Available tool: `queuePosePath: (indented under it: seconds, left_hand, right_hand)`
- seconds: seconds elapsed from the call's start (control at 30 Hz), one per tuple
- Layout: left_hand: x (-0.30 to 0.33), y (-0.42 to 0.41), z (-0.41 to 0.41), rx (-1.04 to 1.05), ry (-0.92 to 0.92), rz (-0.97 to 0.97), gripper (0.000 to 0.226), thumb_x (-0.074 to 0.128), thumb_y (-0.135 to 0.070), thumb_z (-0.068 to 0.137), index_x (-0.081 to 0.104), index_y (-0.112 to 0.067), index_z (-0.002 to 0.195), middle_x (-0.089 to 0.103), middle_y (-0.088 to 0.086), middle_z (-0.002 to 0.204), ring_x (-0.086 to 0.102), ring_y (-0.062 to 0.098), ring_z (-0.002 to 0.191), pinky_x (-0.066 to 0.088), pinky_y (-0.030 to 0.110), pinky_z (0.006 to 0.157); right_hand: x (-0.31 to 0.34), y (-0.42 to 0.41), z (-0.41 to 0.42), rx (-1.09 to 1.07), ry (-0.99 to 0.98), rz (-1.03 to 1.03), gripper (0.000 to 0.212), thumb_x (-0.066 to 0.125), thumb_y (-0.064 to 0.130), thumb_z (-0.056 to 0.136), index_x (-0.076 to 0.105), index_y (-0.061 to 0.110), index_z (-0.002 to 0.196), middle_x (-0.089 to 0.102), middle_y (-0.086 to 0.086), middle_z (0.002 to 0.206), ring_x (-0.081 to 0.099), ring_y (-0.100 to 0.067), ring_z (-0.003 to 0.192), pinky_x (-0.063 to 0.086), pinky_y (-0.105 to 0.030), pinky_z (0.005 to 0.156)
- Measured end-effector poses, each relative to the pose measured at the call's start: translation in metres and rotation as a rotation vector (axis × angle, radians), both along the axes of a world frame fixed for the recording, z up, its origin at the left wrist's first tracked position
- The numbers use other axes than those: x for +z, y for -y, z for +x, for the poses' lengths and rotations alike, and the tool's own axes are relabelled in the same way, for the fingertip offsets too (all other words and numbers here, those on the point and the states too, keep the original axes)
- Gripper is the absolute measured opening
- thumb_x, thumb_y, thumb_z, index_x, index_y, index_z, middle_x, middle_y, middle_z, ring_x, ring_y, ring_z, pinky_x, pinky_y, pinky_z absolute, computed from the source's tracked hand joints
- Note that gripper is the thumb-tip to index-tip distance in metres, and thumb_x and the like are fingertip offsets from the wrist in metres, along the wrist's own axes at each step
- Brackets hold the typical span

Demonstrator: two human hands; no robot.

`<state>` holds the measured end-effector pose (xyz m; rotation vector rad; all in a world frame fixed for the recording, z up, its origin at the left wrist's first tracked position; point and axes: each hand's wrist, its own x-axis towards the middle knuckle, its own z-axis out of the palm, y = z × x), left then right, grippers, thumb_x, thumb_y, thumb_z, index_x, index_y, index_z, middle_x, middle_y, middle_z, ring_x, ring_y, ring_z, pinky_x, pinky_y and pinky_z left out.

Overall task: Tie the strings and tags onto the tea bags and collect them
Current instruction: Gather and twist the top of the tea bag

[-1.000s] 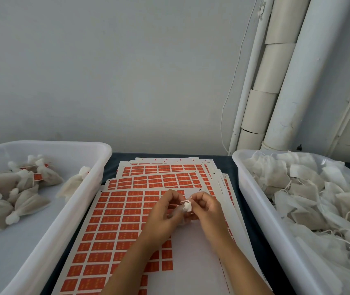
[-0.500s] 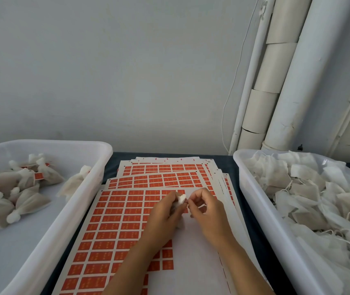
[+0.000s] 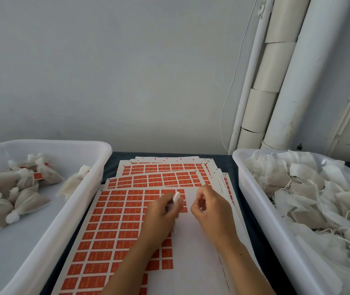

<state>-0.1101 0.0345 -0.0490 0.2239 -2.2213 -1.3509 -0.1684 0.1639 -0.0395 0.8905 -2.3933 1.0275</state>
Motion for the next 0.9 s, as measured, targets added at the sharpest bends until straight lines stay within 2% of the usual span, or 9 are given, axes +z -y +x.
queuePosePath:
  seconds: [0.1,0.23,0.3,0.37,0.47,0.57,0.67,0.73,0.9]
  left_hand:
    - [0.000,0.001,0.001,-0.015,-0.007,0.051,0.026,0.052,-0.025,0.094,0.061,-0.008,0.077,0.061,0.002,0.065,0.054,0.005,0.055,0.043,0.009,0.053]
    - [0.001,0.000,0.001,-0.068,0.015,0.120,0.027,0.051,-0.028,0.095,0.060,-0.016,0.072,0.058,-0.012,0.058,0.053,0.000,0.055,0.043,0.008,0.055]
    - [0.000,0.000,0.001,-0.079,0.025,0.150,0.029,0.048,-0.029,0.095,0.059,-0.017,0.072,0.058,-0.010,0.058,0.053,0.001,0.054,0.043,0.009,0.055]
    - [-0.001,0.002,0.002,-0.068,0.016,0.179,0.033,0.046,-0.030,0.095,0.058,-0.015,0.069,0.058,-0.006,0.059,0.051,0.001,0.053,0.041,0.008,0.053]
    - [0.000,0.005,0.002,-0.077,0.011,0.204,0.033,0.045,-0.032,0.094,0.057,-0.015,0.068,0.057,-0.003,0.061,0.049,0.001,0.053,0.041,0.010,0.055]
    - [0.001,0.005,0.002,-0.125,0.005,0.182,0.031,0.045,-0.030,0.094,0.060,-0.018,0.070,0.058,-0.009,0.059,0.052,0.003,0.056,0.043,0.013,0.058]
    - [0.001,0.004,0.001,-0.175,-0.016,0.156,0.026,0.047,-0.023,0.095,0.063,-0.020,0.076,0.059,-0.012,0.061,0.055,0.002,0.059,0.045,0.013,0.060]
    - [-0.001,0.004,0.001,-0.175,-0.014,0.141,0.025,0.047,-0.023,0.095,0.063,-0.018,0.077,0.059,-0.007,0.062,0.054,0.002,0.058,0.045,0.012,0.059]
    - [-0.005,0.007,-0.002,-0.145,0.018,0.099,0.028,0.049,-0.027,0.095,0.064,-0.009,0.080,0.059,0.004,0.066,0.052,0.004,0.058,0.044,0.014,0.059]
  right_hand:
    - [-0.001,-0.001,-0.002,-0.055,0.066,-0.070,0.020,0.067,0.022,0.083,0.048,0.024,0.080,0.057,0.017,0.082,0.058,0.000,0.065,0.043,-0.002,0.060]
    - [-0.003,0.001,-0.004,-0.120,0.137,-0.167,0.020,0.068,0.021,0.083,0.048,0.023,0.080,0.057,0.018,0.084,0.059,0.002,0.065,0.043,-0.002,0.056]
    - [-0.006,0.001,-0.004,-0.121,0.157,-0.158,0.018,0.066,0.022,0.085,0.048,0.024,0.083,0.057,0.018,0.089,0.058,0.003,0.066,0.041,-0.001,0.057]
    - [-0.008,0.001,-0.004,-0.102,0.174,-0.144,0.016,0.062,0.022,0.087,0.049,0.026,0.096,0.056,0.016,0.101,0.056,0.002,0.078,0.038,-0.001,0.068]
    - [-0.006,0.001,-0.005,-0.007,0.172,-0.096,0.040,0.058,0.022,0.089,0.041,0.031,0.124,0.040,0.024,0.120,0.042,0.006,0.107,0.027,0.000,0.085]
    - [-0.004,0.005,0.001,0.148,0.103,0.053,0.036,0.055,0.032,0.090,0.044,0.036,0.125,0.043,0.025,0.127,0.039,0.009,0.114,0.023,0.002,0.088]
    - [-0.006,0.006,0.003,0.174,0.046,0.146,0.029,0.055,0.036,0.090,0.056,0.029,0.118,0.059,0.015,0.120,0.054,-0.001,0.106,0.027,0.006,0.079]
    - [-0.006,0.005,0.003,0.172,0.049,0.119,0.022,0.055,0.035,0.090,0.061,0.026,0.109,0.065,0.013,0.111,0.057,0.002,0.092,0.033,0.005,0.075]
    - [-0.002,0.004,0.005,0.207,0.100,0.105,0.011,0.051,0.036,0.091,0.056,0.028,0.098,0.066,0.015,0.099,0.060,0.003,0.075,0.044,-0.002,0.074]
